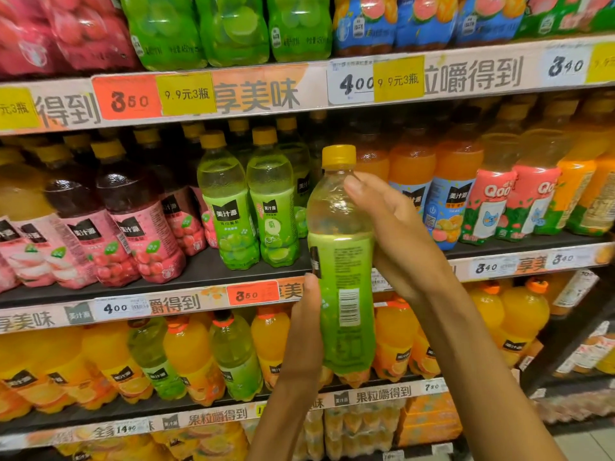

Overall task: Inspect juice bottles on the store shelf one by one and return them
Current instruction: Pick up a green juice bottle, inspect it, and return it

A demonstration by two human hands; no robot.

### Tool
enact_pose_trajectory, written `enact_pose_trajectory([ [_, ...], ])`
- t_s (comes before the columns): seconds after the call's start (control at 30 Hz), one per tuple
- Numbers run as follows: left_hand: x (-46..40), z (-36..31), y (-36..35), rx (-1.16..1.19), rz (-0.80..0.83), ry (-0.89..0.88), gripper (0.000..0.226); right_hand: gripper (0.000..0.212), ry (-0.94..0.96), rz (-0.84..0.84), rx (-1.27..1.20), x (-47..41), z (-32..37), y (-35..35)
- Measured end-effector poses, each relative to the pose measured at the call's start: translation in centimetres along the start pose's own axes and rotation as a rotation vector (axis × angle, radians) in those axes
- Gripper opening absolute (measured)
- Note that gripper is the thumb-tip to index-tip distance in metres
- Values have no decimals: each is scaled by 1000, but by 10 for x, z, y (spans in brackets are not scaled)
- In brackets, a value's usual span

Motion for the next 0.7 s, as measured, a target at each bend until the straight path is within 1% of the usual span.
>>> enact_pose_trajectory([
  [0.1,3,0,-4,214,115,121,66,28,-120,71,-198,-4,-10,0],
  [0.17,1,7,-4,226,144,166,66,24,-143,108,-221,-6,-13,-2],
  [0.23,-2,11,1,139,94,153,64,19,-93,78,-149,-6,-12,0],
  [0.3,-7,7,9,-19,24,85,59,22,-13,-6,-34,-4,-6,3],
  [0.37,-9,2,14,-125,20,32,60,29,53,-93,64,-1,-3,5],
  [0.47,-8,2,13,-182,38,-17,56,30,43,-131,71,-1,-6,7],
  [0.5,-8,3,12,-173,30,-22,54,31,23,-121,53,-2,-7,8],
  [0.57,-6,5,11,-86,34,28,54,31,-27,-66,-18,-4,-8,11],
  [0.63,-3,7,12,33,82,113,60,34,-93,3,-97,-6,-11,14],
  [0.7,0,7,10,88,165,186,68,38,-164,57,-171,-6,-15,13],
])
Point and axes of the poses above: each hand's wrist, its own x-axis away from the middle knuckle, its own y-axis out of the back of the hand, z = x × y, the point moved 3 cm from there along -x, towards the middle knuckle, and after that the axes turned 8 degrees about -y, right-handed, at the moved point
